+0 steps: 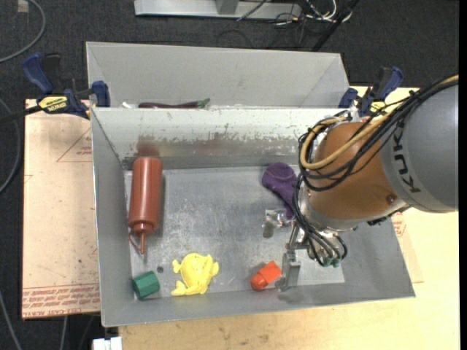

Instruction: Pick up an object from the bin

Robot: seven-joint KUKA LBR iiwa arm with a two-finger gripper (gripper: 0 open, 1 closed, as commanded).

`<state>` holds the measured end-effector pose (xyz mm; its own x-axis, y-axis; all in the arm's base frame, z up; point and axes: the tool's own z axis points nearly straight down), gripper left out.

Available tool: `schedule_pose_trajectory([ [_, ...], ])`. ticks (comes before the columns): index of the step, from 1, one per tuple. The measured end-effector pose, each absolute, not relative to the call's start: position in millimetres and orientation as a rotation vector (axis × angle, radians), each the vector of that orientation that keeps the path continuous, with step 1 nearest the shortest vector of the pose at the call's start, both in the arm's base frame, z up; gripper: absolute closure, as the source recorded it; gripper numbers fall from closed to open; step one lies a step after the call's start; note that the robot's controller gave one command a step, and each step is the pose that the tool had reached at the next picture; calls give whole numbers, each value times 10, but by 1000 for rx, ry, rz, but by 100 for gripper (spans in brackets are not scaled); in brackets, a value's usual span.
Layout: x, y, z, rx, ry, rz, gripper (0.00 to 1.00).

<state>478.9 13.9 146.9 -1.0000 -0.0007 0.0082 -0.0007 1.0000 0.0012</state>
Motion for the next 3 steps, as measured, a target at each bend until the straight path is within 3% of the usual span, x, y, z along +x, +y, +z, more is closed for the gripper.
schedule_pose_trajectory([
  [1,4805,138,1511,0,-3141,-2,0],
  [2,4792,308,1579,505,-3096,-5,0],
  [3,4801,417,1275,775,-3044,-4,0],
])
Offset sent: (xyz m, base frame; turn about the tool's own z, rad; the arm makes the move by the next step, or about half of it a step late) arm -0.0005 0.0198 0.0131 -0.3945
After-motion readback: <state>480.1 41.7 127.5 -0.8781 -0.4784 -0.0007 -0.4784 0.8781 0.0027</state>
